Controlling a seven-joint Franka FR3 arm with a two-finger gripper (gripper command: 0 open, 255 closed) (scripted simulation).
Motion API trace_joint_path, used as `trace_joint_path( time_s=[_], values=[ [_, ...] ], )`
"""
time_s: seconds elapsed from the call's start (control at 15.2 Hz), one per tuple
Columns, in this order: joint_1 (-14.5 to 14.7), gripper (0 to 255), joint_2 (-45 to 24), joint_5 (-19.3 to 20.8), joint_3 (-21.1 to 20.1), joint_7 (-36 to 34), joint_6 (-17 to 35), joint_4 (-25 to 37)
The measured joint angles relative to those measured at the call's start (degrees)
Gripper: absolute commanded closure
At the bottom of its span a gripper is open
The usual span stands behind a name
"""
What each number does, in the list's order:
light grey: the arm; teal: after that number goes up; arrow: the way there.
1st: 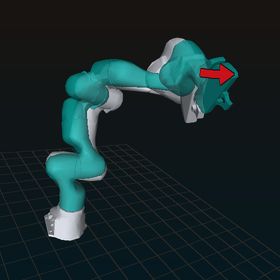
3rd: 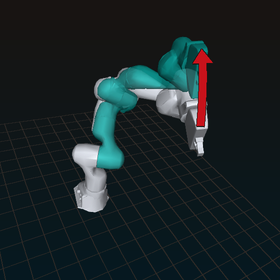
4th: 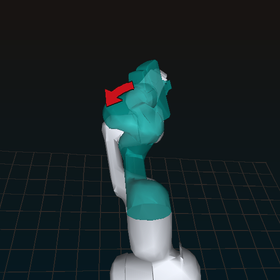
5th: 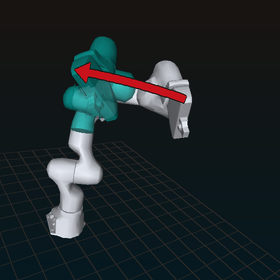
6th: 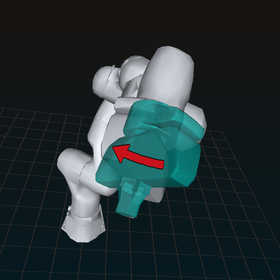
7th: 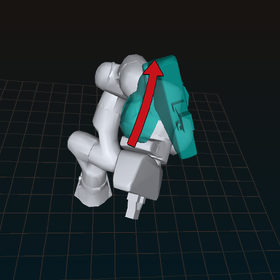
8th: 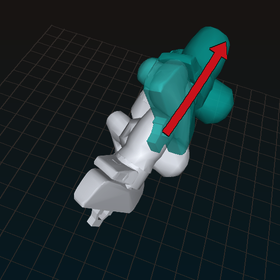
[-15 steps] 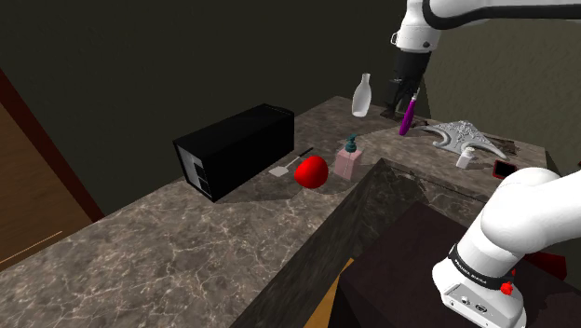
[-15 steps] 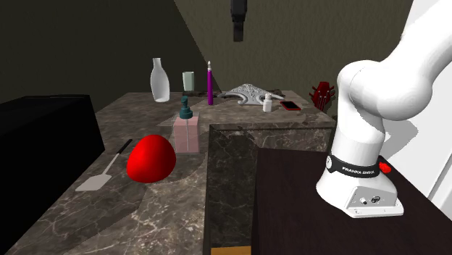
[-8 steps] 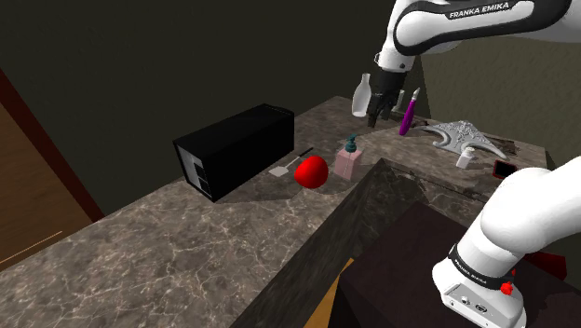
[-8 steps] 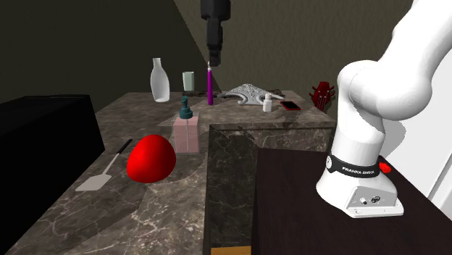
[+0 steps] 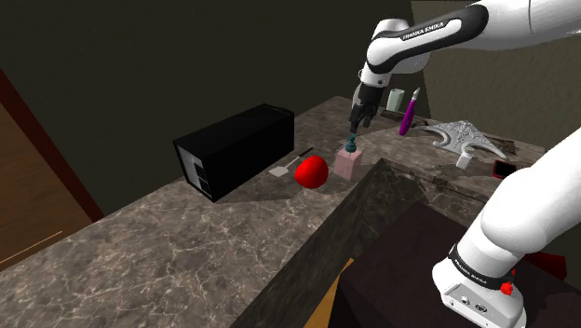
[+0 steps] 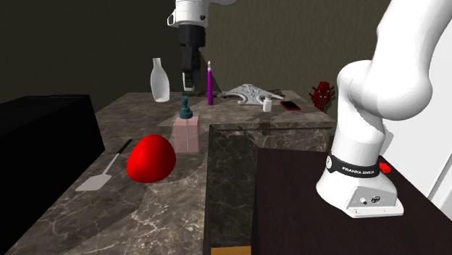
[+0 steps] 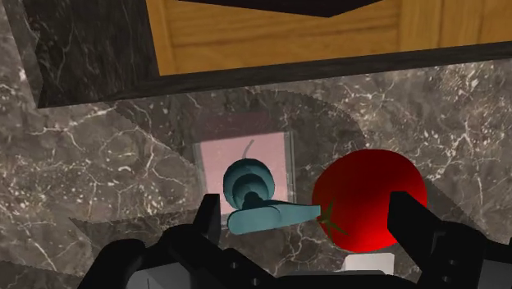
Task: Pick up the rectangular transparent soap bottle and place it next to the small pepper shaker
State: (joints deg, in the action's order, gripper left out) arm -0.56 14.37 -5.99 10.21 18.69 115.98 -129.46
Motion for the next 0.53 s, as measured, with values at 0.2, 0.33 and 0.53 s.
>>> trace_joint_path(
  time_s=[0.2,0.33,0.53],
  values=[
    [0.23,0,-5.08,-2.15,0.92,2.37,3.19,1.75],
    [0.34,0,-6.09,-2.65,0.96,2.81,4.75,1.18],
    [0.47,0,-7.38,-3.23,0.97,3.36,7.12,0.07]
  ],
)
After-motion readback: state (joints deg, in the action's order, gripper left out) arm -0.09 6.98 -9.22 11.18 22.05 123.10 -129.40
